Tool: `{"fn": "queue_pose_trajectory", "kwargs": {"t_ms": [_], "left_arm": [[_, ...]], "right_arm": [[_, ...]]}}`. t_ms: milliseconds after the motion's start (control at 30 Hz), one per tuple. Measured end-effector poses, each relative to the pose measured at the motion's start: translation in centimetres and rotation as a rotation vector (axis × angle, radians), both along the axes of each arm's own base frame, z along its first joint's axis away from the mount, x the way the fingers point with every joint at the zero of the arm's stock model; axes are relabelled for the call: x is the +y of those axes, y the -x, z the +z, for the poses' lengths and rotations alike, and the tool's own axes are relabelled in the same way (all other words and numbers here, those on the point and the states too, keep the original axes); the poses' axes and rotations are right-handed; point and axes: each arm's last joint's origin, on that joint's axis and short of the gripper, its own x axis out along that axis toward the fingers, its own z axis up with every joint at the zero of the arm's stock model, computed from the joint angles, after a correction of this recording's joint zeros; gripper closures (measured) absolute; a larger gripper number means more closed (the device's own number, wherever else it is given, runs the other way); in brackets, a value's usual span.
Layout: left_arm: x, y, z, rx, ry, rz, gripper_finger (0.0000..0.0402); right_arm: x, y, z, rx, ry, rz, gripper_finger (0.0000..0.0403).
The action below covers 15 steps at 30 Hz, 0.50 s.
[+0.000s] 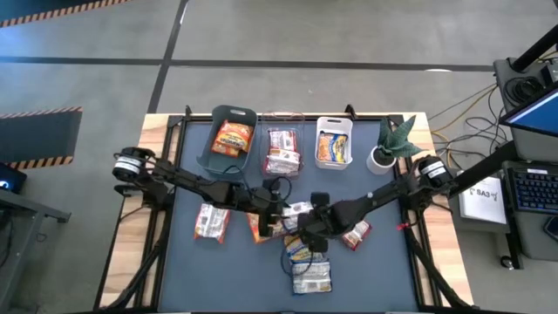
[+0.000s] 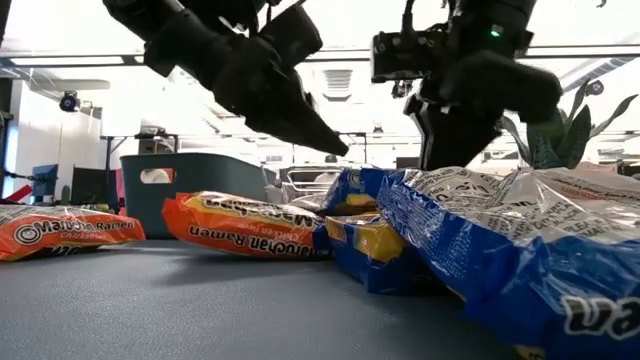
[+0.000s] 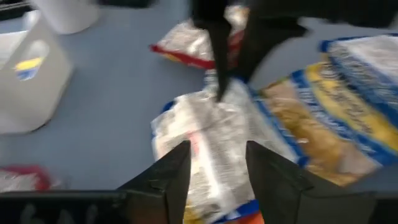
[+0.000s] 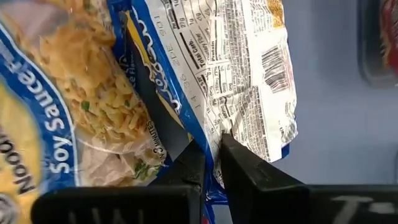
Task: Sort Maruchan noodles
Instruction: Put the blue noodle pack into the white bin
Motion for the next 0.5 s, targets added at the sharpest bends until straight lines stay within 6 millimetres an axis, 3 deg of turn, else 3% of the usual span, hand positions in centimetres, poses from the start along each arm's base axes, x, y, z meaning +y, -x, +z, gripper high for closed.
{"fn": "queue_pose_trajectory", "kwargs": {"t_ms": [300,500], "left_arm": [[-0.4,0.3,-0.4,0.051,-0.001,-0.079,0.018],[-0.3,0.5,-0.3,0.057,-0.059,-0.1,0.0135]], "right_arm": [[-3.6,-0.2,2.8,-0.027,-0.259,-0.098,0.0377],[-5.4,-0.5,3.0,-0.007,-0.388,-0.124,0.0377]]}}
